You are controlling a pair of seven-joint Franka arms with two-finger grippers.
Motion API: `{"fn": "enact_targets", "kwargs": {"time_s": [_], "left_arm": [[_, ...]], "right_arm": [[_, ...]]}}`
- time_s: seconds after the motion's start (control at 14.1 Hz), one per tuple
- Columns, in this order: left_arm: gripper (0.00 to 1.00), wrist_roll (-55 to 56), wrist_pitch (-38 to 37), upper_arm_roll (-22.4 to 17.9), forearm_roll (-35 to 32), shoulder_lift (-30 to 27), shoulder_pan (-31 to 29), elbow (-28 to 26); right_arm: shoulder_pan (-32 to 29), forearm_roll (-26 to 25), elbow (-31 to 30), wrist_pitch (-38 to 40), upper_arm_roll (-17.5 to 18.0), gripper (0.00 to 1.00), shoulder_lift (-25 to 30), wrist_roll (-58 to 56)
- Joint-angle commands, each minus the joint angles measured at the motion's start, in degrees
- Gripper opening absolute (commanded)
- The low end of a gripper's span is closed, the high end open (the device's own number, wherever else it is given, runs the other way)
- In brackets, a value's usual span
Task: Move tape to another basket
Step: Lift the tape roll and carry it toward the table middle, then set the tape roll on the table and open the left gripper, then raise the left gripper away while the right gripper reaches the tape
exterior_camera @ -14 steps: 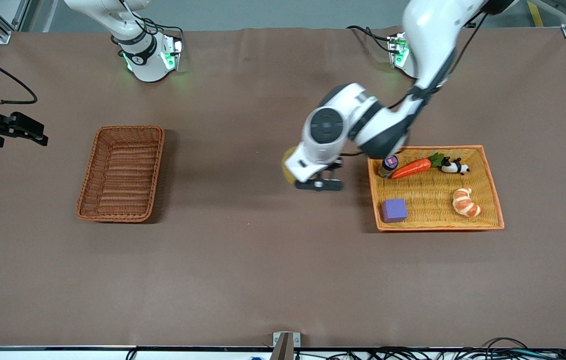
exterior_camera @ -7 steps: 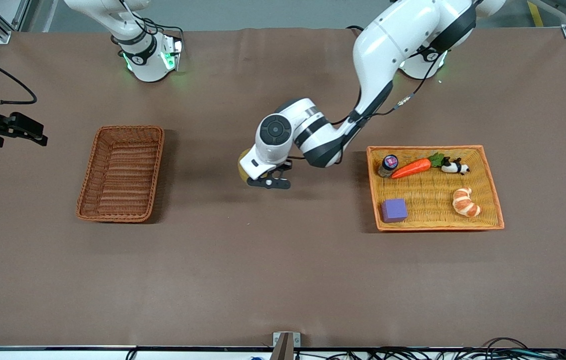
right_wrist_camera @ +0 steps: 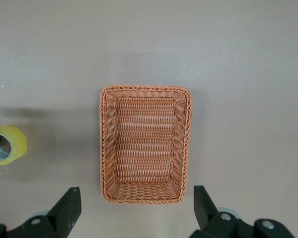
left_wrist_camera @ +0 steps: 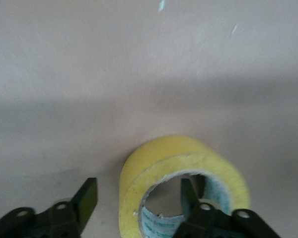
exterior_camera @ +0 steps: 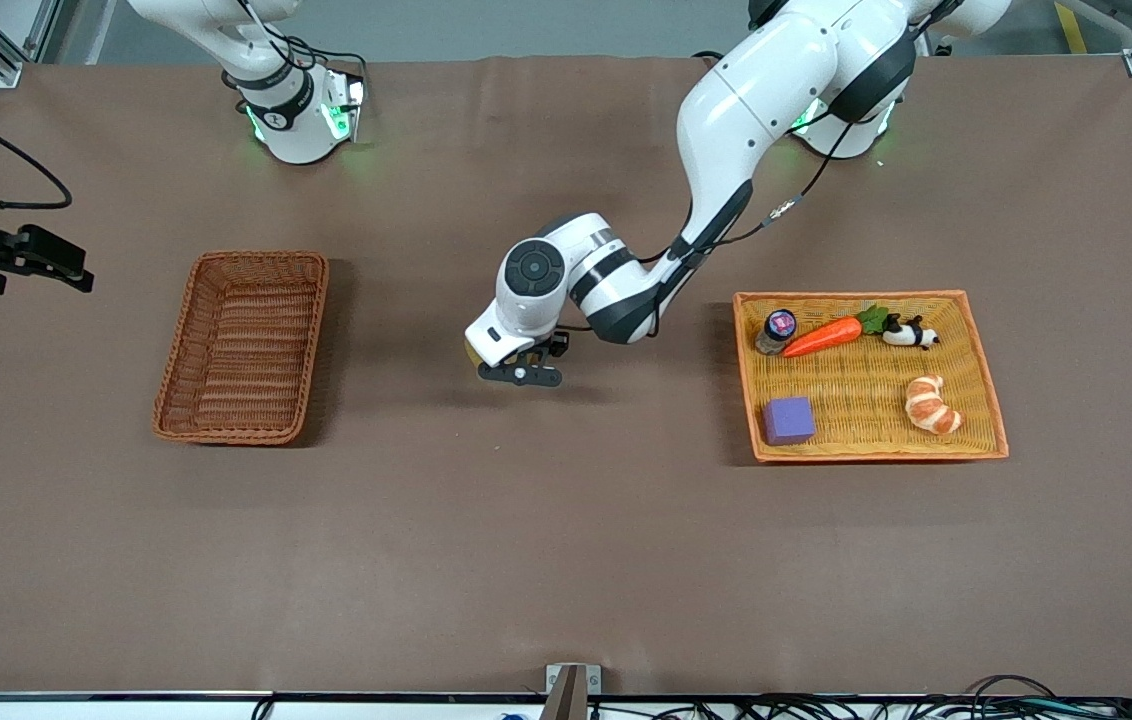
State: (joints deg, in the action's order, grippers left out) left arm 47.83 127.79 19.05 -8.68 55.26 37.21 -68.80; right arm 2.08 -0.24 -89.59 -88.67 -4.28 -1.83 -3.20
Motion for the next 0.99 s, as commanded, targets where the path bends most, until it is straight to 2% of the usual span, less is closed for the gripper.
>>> {"fn": "enact_targets", "kwargs": {"time_s": [0.0, 0.21, 0.5, 0.71, 0.85, 0.92], "left_arm": [[1.00, 0.78, -7.69, -0.42, -0.37, -7.86, -2.83, -1.87], [1.00, -0.19, -16.50, -0.16, -0.37, -16.47, -7.57, -3.70], [1.00, -5.53, -17.49, 0.63, -0.19, -29.91, -16.45, -15.37], [1.00, -16.32, -17.49, 2.74, 3.92, -38.79, -25.76, -22.77], [1.00, -25.54, -17.66, 1.52, 6.13, -45.29, -28.76, -27.68], [1.00, -29.24, -17.66, -1.18, 6.22, -48.37, -28.86, -29.71]], "right_arm": [[-1.20, 0.06, -1.81, -0.63, 0.85, 1.00, 1.65, -0.67], [-0.76, 0.06, -1.81, -0.02, 1.03, 1.00, 1.65, -0.76], [0.46, 0.15, -1.73, -0.80, 1.29, 1.00, 1.56, -0.67], [4.31, 0.24, -3.38, -1.15, 1.21, 1.00, 1.47, 0.12], [6.79, 0.41, -4.71, -3.78, 1.29, 1.00, -0.01, 0.65], [8.36, 0.76, -5.50, -4.75, 1.29, 1.00, -1.24, 0.65]]}}
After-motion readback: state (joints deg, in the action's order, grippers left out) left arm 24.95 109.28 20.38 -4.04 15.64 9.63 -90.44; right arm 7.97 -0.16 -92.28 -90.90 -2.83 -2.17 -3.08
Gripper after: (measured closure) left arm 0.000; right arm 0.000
